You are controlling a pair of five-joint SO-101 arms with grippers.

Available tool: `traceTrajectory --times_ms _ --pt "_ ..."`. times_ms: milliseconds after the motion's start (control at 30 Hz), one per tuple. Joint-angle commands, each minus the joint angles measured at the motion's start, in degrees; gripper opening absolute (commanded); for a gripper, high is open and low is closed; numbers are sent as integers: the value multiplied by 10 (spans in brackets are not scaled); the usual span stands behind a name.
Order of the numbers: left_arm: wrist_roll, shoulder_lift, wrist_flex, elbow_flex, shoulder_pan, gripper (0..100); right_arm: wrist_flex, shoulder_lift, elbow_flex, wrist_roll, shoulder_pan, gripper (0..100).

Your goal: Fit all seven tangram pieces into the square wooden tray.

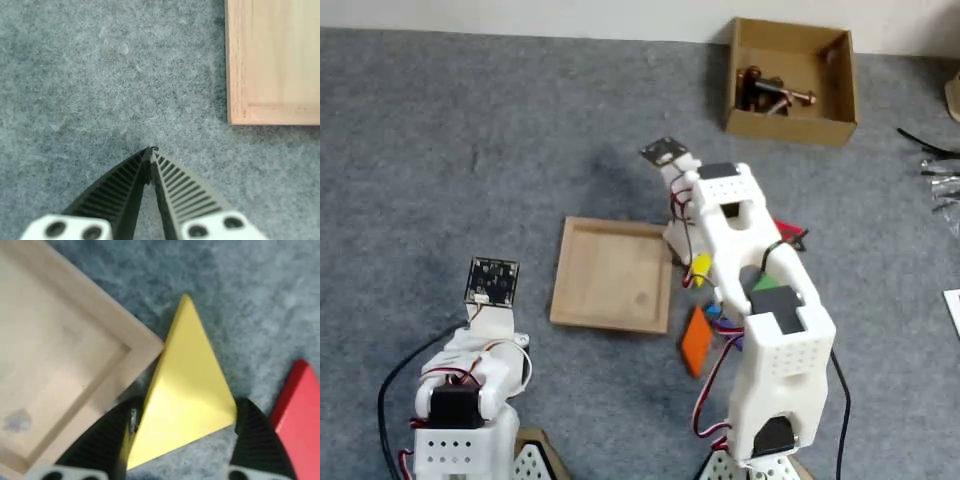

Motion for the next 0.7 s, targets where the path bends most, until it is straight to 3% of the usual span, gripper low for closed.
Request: traceTrajectory --times_ms 0,133,333,667 --pt "1 -6 2 10 7 5 0 -16 3 -40 25 140" --pt "1 -6 2 10 7 5 1 -17 2 -101 29 112" --pt "1 -6 2 10 7 5 10 -18 0 -113 29 109" --pt "1 -6 2 10 7 5 178 -17 -160 -120 24 109"
